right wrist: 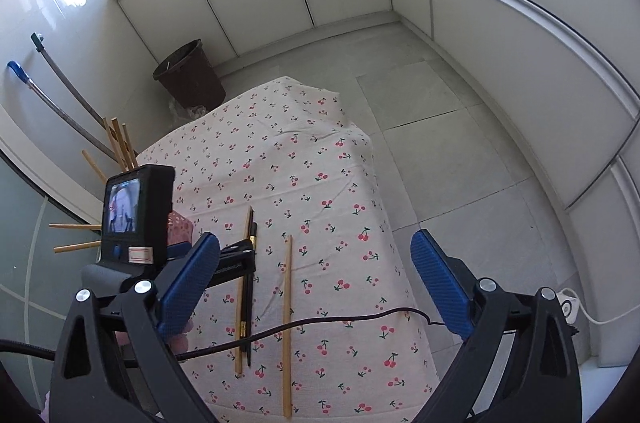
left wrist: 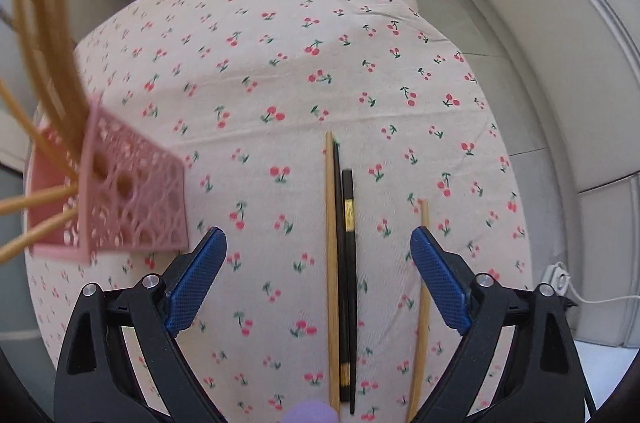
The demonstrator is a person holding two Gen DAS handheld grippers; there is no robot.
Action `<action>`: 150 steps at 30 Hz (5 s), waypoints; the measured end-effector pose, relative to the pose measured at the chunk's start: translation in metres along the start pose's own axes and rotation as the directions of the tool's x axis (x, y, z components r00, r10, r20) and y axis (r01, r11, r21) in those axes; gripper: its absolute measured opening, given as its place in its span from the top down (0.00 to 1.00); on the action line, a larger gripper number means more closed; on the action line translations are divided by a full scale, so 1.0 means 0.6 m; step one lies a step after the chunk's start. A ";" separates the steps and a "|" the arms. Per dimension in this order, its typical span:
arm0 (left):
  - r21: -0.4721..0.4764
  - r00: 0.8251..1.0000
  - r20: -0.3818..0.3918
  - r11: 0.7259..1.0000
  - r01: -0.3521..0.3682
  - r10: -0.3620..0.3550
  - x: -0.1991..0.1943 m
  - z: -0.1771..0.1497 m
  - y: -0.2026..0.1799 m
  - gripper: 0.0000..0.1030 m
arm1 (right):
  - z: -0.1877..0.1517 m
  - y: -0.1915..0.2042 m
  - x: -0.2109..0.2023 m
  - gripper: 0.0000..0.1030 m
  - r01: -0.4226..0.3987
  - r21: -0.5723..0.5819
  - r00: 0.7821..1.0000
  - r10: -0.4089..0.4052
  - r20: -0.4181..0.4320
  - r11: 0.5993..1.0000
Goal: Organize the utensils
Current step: 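Lower the left gripper onto the remaining wooden chopsticks, then close the left gripper on a wooden chopstick and lift it, then carry the chopstick with the left gripper over the pink holder, then open the left gripper to release the chopstick into the holder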
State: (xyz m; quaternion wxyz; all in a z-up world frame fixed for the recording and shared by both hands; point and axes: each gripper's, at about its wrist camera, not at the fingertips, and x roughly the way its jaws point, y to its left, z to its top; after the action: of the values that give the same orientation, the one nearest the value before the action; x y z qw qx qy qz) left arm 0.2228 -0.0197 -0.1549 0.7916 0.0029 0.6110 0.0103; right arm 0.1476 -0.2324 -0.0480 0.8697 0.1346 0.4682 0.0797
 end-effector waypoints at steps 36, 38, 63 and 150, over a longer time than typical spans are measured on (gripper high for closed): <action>0.032 0.999 -0.042 0.999 -0.030 0.031 0.084 0.062 0.002 0.69 | 0.003 -0.050 0.046 0.09 -0.006 0.098 0.996 0.015 -0.092 0.995; 0.036 0.999 -0.048 0.999 0.014 -0.012 0.087 0.069 -0.002 0.79 | 0.001 -0.051 0.055 0.09 -0.004 0.102 0.994 0.014 -0.107 0.995; 0.002 0.952 0.290 0.995 0.101 -0.097 -0.201 -0.176 0.131 0.95 | -0.055 0.072 0.315 0.42 0.100 -0.045 0.925 -0.109 -0.365 0.994; -0.238 0.794 0.608 0.956 0.171 0.010 -0.384 -0.086 0.296 0.57 | 0.068 0.349 0.013 0.89 -0.216 -0.274 0.955 0.261 0.140 0.937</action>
State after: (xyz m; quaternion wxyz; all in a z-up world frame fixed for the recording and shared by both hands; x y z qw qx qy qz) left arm 0.1120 0.1529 0.0579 0.9366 -0.1324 0.3187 0.0612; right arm 0.1836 -0.0375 0.0318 0.9012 0.0837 0.3561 0.2325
